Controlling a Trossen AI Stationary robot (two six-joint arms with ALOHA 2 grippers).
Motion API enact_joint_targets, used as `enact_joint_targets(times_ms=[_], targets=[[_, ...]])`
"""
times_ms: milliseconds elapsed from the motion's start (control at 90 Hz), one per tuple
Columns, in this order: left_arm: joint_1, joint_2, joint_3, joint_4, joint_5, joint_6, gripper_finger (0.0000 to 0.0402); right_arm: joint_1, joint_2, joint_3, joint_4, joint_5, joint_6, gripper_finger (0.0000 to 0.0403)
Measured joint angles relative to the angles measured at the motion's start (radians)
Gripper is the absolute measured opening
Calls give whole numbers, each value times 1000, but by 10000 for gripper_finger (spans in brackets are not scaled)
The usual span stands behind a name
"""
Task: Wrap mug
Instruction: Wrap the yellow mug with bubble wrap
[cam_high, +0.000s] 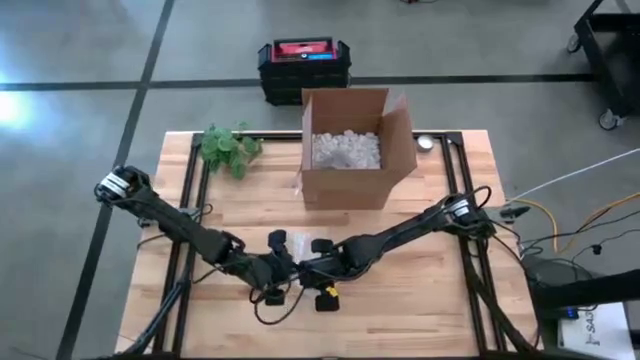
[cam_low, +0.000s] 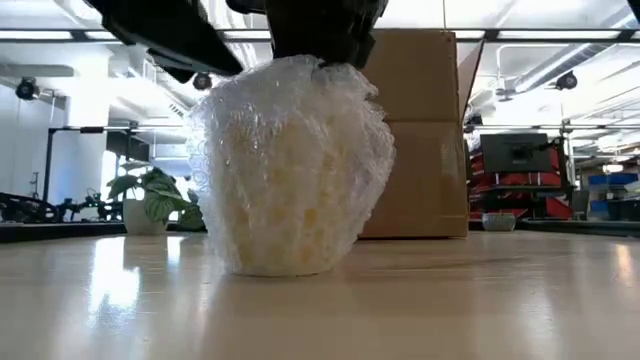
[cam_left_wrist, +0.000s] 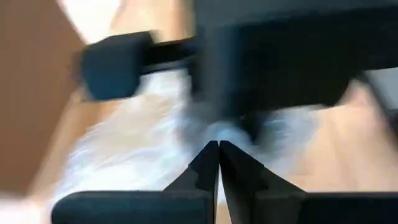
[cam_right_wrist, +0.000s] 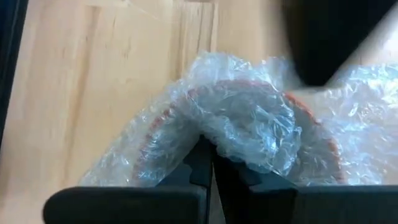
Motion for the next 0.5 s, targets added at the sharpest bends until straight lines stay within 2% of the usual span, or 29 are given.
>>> enact_joint_targets(times_ms=[67,144,344,500], targets=[[16,12,-31,1,-40,-8,1,2,0,-1,4,0,-1,2],[36,38,-61,32,-31,-16,1,4,0,-2,9,2,-14,2],[28,95,-96,253,161,-62,1,13,-4,-3,5,-9,-101,2],[-32,114,-95,303,213,-169,1,20,-16,-4,2,-99,-249,2]])
